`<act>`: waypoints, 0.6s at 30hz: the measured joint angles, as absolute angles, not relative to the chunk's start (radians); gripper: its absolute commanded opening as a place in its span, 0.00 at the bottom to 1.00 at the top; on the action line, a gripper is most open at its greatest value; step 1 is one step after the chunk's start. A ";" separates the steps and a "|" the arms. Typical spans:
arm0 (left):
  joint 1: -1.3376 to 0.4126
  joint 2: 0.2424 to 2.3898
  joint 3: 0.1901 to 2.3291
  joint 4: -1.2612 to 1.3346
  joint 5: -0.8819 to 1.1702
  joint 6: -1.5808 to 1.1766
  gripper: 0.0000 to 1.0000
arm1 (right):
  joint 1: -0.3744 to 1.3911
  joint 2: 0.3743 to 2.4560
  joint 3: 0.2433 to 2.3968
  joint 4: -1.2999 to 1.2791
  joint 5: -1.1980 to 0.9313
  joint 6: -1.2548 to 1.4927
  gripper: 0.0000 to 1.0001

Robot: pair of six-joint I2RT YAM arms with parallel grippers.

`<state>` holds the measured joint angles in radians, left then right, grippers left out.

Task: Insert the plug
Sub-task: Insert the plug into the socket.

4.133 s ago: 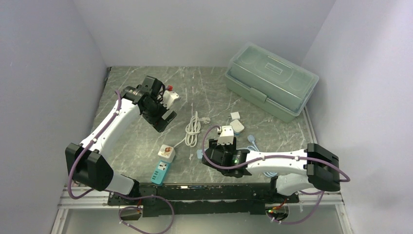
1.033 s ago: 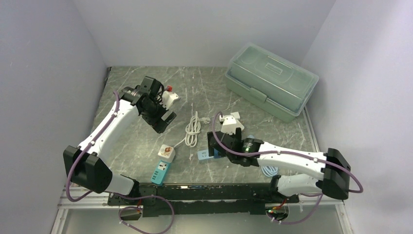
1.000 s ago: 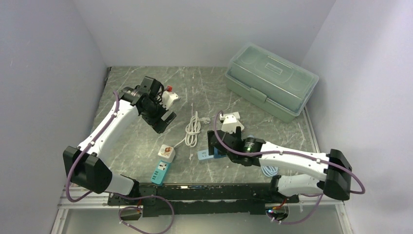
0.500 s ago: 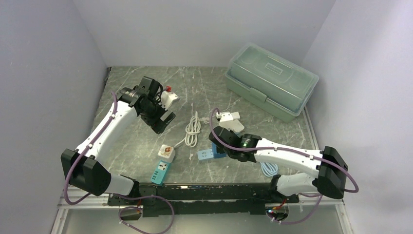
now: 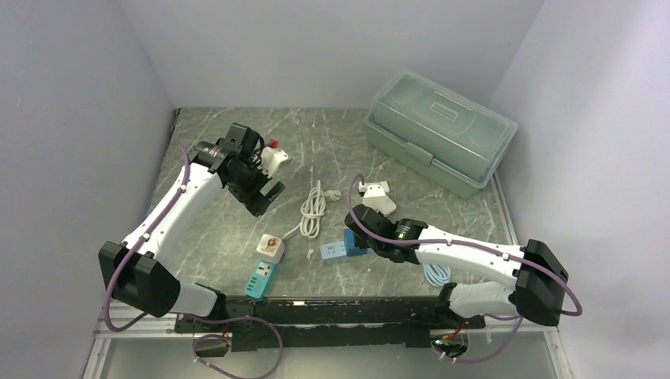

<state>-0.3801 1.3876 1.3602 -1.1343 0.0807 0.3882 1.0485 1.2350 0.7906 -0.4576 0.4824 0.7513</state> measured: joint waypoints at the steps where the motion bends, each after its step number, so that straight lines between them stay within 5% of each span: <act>1: -0.380 1.388 1.362 -1.135 0.081 0.390 1.00 | 1.048 1.235 0.790 -0.457 0.481 0.756 0.00; 7: -0.380 1.388 1.374 -1.134 0.081 0.405 1.00 | 1.041 1.234 0.793 -0.459 0.462 0.789 0.00; 12: -0.380 1.390 1.375 -1.135 0.081 0.406 1.00 | 0.991 1.240 0.866 -0.579 0.429 0.763 0.46; 18: -0.380 1.393 1.385 -1.135 0.081 0.406 1.00 | 0.842 1.258 1.079 -0.631 0.419 0.668 0.71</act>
<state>-0.3801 1.3926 1.3853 -1.1351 0.0814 0.4057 0.8425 1.2579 1.0790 -0.6312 0.4187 0.6682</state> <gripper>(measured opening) 0.996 0.616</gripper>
